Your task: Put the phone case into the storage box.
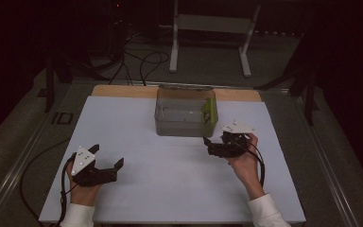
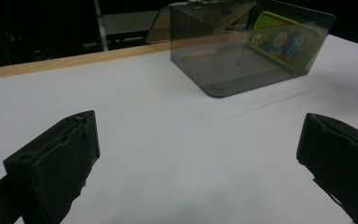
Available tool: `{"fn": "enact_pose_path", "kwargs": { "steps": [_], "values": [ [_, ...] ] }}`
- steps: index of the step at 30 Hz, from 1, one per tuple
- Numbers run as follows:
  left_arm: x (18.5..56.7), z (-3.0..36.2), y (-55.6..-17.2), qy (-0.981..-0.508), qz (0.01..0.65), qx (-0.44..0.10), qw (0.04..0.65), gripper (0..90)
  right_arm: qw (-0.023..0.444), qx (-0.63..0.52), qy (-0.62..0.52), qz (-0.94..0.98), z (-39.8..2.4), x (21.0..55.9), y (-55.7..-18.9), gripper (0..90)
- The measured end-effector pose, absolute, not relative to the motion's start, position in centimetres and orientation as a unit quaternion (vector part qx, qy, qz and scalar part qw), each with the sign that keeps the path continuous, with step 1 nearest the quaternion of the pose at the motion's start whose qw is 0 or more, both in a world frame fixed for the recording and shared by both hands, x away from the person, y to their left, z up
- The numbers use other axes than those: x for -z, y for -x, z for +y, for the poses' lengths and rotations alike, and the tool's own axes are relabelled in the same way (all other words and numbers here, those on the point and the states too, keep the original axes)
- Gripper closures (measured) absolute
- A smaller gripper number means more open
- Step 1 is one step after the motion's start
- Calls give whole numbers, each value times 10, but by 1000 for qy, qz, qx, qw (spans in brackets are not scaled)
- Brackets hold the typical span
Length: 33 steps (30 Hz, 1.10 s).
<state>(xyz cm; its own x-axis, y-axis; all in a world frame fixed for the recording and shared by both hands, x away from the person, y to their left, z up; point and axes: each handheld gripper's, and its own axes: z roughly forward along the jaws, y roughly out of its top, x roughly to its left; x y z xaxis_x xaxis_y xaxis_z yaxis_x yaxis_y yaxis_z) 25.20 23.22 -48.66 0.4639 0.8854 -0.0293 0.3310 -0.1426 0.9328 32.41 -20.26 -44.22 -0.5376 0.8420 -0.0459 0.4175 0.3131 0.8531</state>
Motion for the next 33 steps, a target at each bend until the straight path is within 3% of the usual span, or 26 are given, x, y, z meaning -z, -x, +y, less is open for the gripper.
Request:
{"fn": "enact_pose_path", "kwargs": {
  "steps": [9, 17, 33],
  "values": [
    [485, 235, -252, -696, 435, -284, 495, 0, 274, -472, -404, 734, -225, 465, -283, 171],
    [486, 235, -252, -695, 434, -282, 499, 0, 294, -468, -410, 726, -242, 477, -269, 128],
    [492, 238, -250, -696, 426, -290, 499, 0, 312, -500, -403, 700, -260, 497, -242, 143]
  ]
}}
